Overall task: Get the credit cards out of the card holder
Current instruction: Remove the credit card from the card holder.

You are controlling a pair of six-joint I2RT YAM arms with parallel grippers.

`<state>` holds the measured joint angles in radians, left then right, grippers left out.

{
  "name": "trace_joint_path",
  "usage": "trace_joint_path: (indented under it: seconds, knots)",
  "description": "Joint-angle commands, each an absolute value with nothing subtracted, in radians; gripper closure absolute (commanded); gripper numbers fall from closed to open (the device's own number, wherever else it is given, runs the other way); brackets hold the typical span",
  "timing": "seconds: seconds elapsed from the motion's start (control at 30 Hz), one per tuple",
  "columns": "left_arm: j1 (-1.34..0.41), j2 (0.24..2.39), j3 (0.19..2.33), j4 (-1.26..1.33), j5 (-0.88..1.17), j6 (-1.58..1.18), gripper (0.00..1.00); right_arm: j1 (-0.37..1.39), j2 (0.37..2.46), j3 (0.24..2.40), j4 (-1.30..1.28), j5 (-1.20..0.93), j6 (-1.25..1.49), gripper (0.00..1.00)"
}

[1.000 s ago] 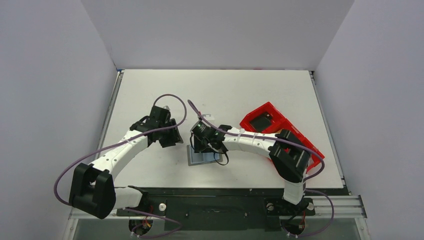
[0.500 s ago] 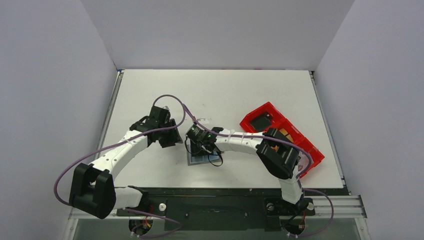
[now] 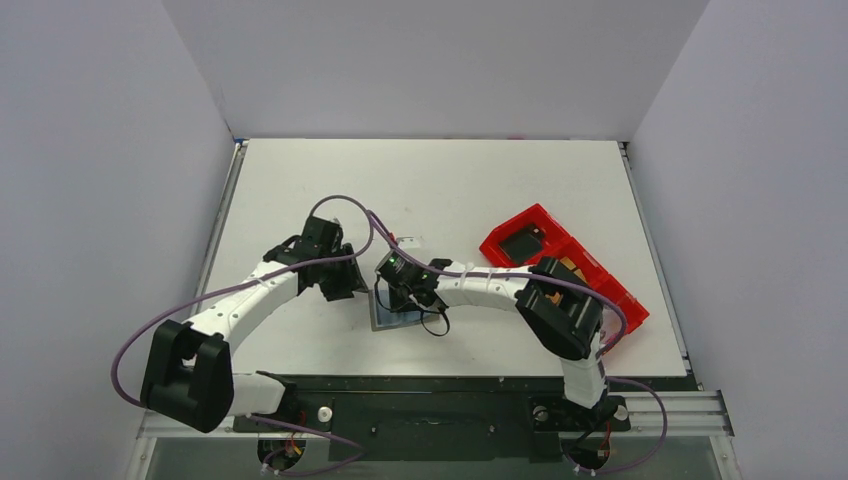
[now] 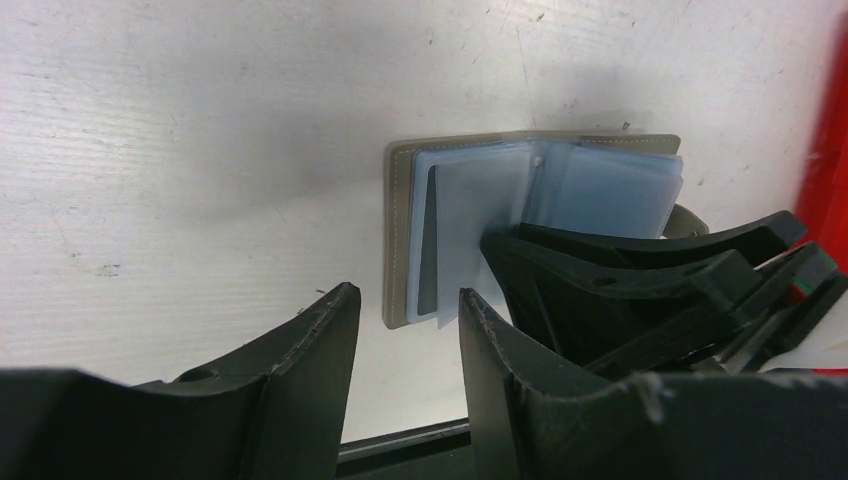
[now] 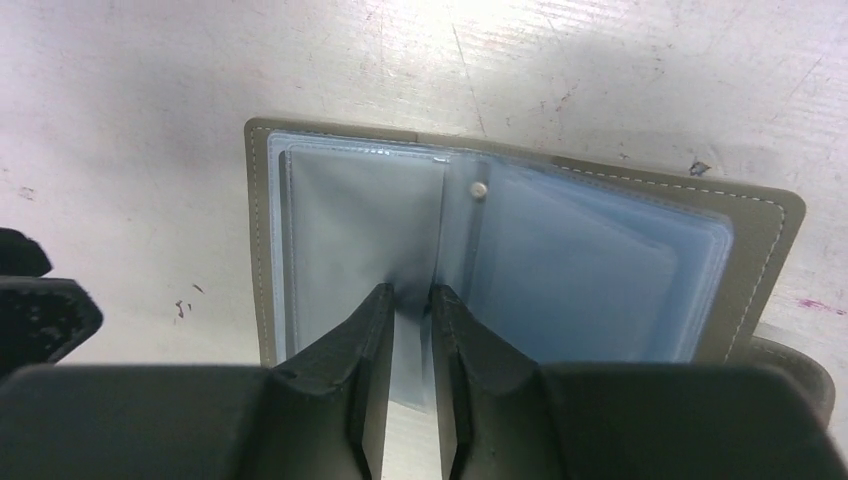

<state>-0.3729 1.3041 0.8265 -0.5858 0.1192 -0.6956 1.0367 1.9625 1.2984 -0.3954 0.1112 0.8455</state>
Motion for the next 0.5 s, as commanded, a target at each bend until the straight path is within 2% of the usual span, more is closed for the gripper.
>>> trace_joint_path:
  seconds: [0.0, 0.17, 0.47]
  knots:
    - [-0.386, 1.327, 0.821, -0.531, 0.150, -0.705, 0.61, 1.026, 1.976, 1.198, -0.370, 0.071, 0.834, 0.86]
    - [-0.411, 1.358, 0.820, -0.507, 0.166, -0.717, 0.62, 1.007, 1.965, 1.142, -0.311, 0.027, 0.840, 1.00]
    - [-0.447, 1.429, 0.808, -0.446, 0.203, -0.751, 0.63, 0.982, 1.969, 1.089, -0.244, -0.030, 0.852, 1.00]
